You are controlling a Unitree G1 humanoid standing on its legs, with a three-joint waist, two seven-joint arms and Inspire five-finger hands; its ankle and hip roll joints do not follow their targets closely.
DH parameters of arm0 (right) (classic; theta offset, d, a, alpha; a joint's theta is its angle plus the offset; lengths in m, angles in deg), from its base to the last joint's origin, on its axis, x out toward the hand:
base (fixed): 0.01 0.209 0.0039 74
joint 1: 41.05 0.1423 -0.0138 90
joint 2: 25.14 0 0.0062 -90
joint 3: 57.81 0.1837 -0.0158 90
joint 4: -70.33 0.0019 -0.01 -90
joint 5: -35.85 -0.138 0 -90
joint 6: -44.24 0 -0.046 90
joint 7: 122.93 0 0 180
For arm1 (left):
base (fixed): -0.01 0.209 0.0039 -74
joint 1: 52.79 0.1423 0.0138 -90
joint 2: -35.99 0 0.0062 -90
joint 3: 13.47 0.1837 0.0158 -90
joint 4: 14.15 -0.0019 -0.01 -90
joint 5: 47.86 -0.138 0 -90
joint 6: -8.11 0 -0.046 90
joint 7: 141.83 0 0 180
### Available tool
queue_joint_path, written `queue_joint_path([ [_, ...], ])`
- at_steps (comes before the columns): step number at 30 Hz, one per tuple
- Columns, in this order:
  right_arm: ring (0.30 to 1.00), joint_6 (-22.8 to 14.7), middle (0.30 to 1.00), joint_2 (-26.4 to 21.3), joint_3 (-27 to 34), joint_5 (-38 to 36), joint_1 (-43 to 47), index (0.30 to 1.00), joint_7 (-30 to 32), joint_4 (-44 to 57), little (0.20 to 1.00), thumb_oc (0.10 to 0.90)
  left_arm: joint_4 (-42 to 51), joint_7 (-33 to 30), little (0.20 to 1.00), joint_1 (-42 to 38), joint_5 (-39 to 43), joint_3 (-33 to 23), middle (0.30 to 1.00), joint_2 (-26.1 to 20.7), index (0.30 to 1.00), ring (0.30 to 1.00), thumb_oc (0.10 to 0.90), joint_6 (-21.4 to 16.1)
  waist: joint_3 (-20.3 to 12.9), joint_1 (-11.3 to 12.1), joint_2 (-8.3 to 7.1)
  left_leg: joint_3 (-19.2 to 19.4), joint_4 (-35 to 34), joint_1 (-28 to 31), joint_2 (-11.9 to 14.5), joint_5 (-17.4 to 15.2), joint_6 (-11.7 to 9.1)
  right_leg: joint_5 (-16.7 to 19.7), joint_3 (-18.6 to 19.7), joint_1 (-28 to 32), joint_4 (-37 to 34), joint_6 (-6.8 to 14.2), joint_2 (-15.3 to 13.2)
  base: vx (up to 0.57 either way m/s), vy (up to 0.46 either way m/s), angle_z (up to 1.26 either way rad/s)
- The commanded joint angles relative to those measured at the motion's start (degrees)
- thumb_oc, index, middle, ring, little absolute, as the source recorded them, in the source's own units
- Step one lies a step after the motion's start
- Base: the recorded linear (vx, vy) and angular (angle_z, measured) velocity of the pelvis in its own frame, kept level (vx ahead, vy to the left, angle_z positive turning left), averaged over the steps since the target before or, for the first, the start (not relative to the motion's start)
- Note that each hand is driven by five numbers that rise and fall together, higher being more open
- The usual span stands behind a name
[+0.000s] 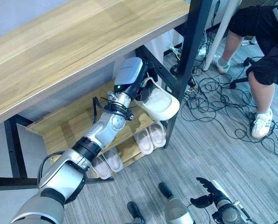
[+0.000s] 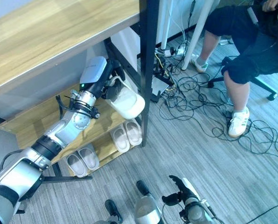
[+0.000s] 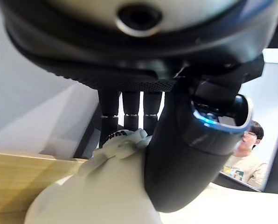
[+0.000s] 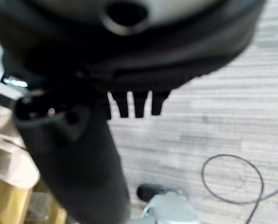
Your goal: Arrange the slippers neatly on the shoe rack.
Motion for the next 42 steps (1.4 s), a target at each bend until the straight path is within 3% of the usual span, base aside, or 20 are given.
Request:
queue_joint_path([
  [1, 0.900, -3.03, 0.900, -2.71, 0.15, -1.35, -3.21, 0.900, 1.46, 3.08, 0.900, 0.800, -3.67, -5.33, 0.300, -6.56, -1.32, -3.14, 0.300, -1.22, 0.300, 0.300, 0.400, -2.01, -6.27, 1.53, -3.54, -0.83, 0.17, 0.93, 1.16, -4.25, -1.37, 3.56, -2.87, -2.43, -0.03, 1.92, 0.62, 0.00, 0.000, 0.00],
  [10, 0.900, -3.19, 0.900, -2.36, 0.15, -0.76, -3.30, 0.900, 1.08, 3.30, 0.900, 0.800, -4.82, -6.75, 0.300, -5.24, -1.46, -4.96, 0.300, -4.21, 0.300, 0.300, 0.400, -1.45, -6.24, 2.19, -3.74, -1.28, 0.17, 0.85, 0.89, -4.53, -1.29, 3.44, -3.13, -2.47, -0.03, 1.77, 0.52, 0.00, -0.001, 0.01],
  [20, 0.900, -3.27, 0.900, -2.84, -0.71, -1.22, -2.95, 0.900, 0.98, 3.29, 0.900, 0.800, -10.09, -6.09, 0.300, -8.28, -2.17, -0.37, 0.300, -5.54, 0.300, 0.300, 0.400, -1.30, -5.14, 1.75, -4.22, -1.57, 0.17, -0.20, 0.76, -4.14, -1.32, 3.98, -3.08, -3.54, -0.03, 1.40, 0.39, 0.00, 0.001, 0.01],
  [22, 0.900, -3.30, 0.900, -2.91, -1.26, -1.37, -2.52, 0.900, 1.02, 3.08, 0.900, 0.800, -11.76, -6.03, 0.900, -9.75, -2.35, 1.15, 0.900, -5.34, 0.900, 0.900, 0.800, -1.20, -4.66, 1.58, -4.26, -1.46, 0.17, -0.57, 0.67, -3.96, -1.32, 4.23, -3.02, -3.93, -0.03, 1.27, 0.33, 0.00, 0.000, 0.00],
  [31, 0.900, -3.63, 0.900, -3.01, -1.59, -1.68, -2.61, 0.900, 1.22, 3.50, 0.900, 0.800, -13.26, -6.15, 0.900, -12.38, -2.25, 2.91, 0.900, -5.69, 0.900, 0.900, 0.800, -1.37, -3.86, 1.38, -4.43, -1.26, 0.17, -0.93, 0.65, -3.85, -1.33, 4.64, -2.69, -4.50, -0.03, 1.13, 0.23, 0.00, 0.000, 0.00],
  [42, 0.900, -3.69, 0.900, -2.79, -1.48, -2.03, -2.97, 0.900, 1.39, 3.72, 0.900, 0.800, -10.37, -5.15, 0.900, -9.36, -2.96, 2.48, 0.900, -4.28, 0.900, 0.900, 0.800, -1.85, -3.97, 2.05, -4.71, -1.74, 0.17, -0.66, 0.54, -3.87, -1.25, 4.41, -3.25, -4.03, -0.03, 1.13, 0.19, 0.00, 0.000, 0.00],
])
